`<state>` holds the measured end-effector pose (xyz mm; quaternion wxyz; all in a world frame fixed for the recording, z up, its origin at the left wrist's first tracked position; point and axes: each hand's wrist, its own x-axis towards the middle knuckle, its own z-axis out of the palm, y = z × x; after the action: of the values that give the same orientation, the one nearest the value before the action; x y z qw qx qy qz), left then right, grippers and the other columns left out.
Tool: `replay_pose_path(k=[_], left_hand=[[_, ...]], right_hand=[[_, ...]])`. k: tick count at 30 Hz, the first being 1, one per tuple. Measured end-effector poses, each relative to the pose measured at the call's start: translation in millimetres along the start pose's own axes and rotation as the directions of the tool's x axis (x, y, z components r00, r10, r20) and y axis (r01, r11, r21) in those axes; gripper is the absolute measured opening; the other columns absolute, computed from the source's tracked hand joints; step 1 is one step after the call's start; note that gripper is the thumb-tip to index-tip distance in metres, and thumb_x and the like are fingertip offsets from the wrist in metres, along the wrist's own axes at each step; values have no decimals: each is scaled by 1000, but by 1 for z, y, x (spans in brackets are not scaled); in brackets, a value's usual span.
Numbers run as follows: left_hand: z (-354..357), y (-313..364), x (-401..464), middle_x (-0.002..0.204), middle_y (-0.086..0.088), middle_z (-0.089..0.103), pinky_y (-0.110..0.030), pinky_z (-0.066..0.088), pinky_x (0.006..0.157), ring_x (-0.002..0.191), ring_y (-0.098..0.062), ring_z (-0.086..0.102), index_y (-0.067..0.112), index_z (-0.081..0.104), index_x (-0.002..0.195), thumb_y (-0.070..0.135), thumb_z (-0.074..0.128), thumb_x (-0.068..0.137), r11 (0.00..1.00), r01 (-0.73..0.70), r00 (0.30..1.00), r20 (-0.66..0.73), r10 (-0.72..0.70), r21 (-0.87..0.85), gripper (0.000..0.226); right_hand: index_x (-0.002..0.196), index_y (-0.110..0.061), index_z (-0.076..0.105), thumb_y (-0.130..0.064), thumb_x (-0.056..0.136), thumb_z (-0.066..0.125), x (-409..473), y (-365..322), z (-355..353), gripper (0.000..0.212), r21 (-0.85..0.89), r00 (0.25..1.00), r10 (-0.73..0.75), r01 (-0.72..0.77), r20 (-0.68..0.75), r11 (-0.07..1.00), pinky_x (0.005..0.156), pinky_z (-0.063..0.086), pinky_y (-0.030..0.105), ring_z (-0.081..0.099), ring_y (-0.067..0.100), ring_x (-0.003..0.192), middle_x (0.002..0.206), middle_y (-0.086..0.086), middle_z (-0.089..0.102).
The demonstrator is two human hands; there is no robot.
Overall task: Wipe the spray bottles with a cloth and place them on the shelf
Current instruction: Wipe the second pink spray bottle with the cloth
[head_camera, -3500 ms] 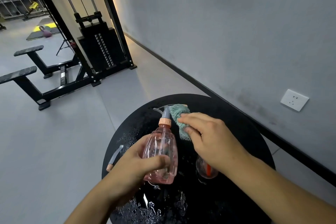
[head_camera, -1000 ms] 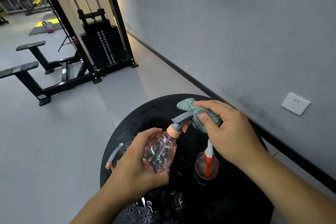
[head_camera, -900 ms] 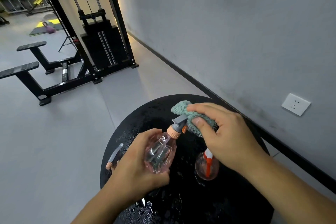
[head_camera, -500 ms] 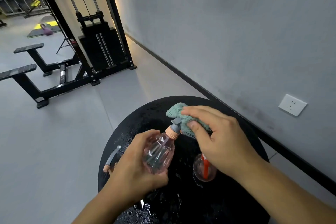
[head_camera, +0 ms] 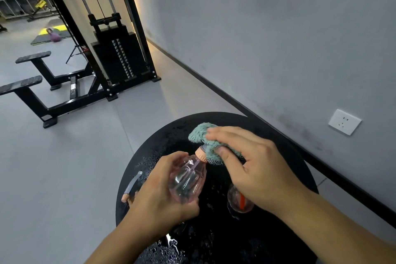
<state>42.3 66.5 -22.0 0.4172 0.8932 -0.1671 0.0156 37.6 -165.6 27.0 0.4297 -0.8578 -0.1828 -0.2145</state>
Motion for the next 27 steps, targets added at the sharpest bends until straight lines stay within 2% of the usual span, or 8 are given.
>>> replay_pose_path(k=[3,6,9,12,17,22,24,27], left_hand=[[-2,3,-1,127,34,58,-9,53,77,111,6,65,56,45,135,23,96,64,1000,-14,1000,2,14,7,94],[-2,3,-1,129,31,59,-11,54,80,113,4,65,55,44,136,24,95,64,1000,-19,1000,13,19,-7,93],[1,3,0,128,23,63,-20,60,82,110,-4,71,54,46,135,20,94,64,998,12,998,56,-9,-57,92],[3,3,-1,129,22,63,-20,61,81,114,-6,71,51,48,135,13,94,65,993,36,998,59,-29,-108,91],[-1,8,-3,130,34,56,-18,58,85,115,3,66,54,46,136,22,94,64,997,14,999,30,-12,-73,92],[0,12,0,127,10,69,-19,61,79,107,-11,75,48,53,135,10,97,67,977,84,995,77,-70,-197,89],[-2,15,1,126,9,70,-21,62,76,103,-16,77,54,53,135,13,98,68,962,110,992,81,-93,-250,90],[-6,22,1,116,18,74,-15,59,73,99,-6,76,57,56,132,11,95,73,920,174,985,68,-160,-352,84]], right_hand=[[125,-22,73,-3,97,65,4,13,-6,35,-2,994,77,-78,-74,997,100,47,10,58,-9,119,124,-18,67],[123,-24,74,-6,97,65,6,21,-11,33,-12,976,169,-172,-137,985,97,50,13,59,-9,115,121,-19,68],[125,-22,73,-4,96,66,1,9,-6,35,9,990,106,-106,-89,994,101,47,11,58,-8,121,126,-18,67],[125,-20,73,-2,96,66,-2,3,-2,35,1,999,13,-13,-29,1000,102,43,8,56,-9,123,127,-17,66],[122,-23,74,-5,97,65,5,25,-9,32,-4,976,171,-173,-131,985,97,48,9,60,-7,114,120,-18,68],[123,-28,73,-13,99,65,7,33,-18,29,27,938,293,-293,-183,956,81,46,-2,63,-10,105,113,-18,69],[122,-29,74,-15,99,65,9,38,-22,28,67,905,345,-339,-249,938,75,44,-4,66,-5,101,110,-13,72],[121,-30,74,-17,100,65,10,43,-23,27,130,882,392,-371,-261,920,73,47,-1,68,0,100,111,-10,73]])
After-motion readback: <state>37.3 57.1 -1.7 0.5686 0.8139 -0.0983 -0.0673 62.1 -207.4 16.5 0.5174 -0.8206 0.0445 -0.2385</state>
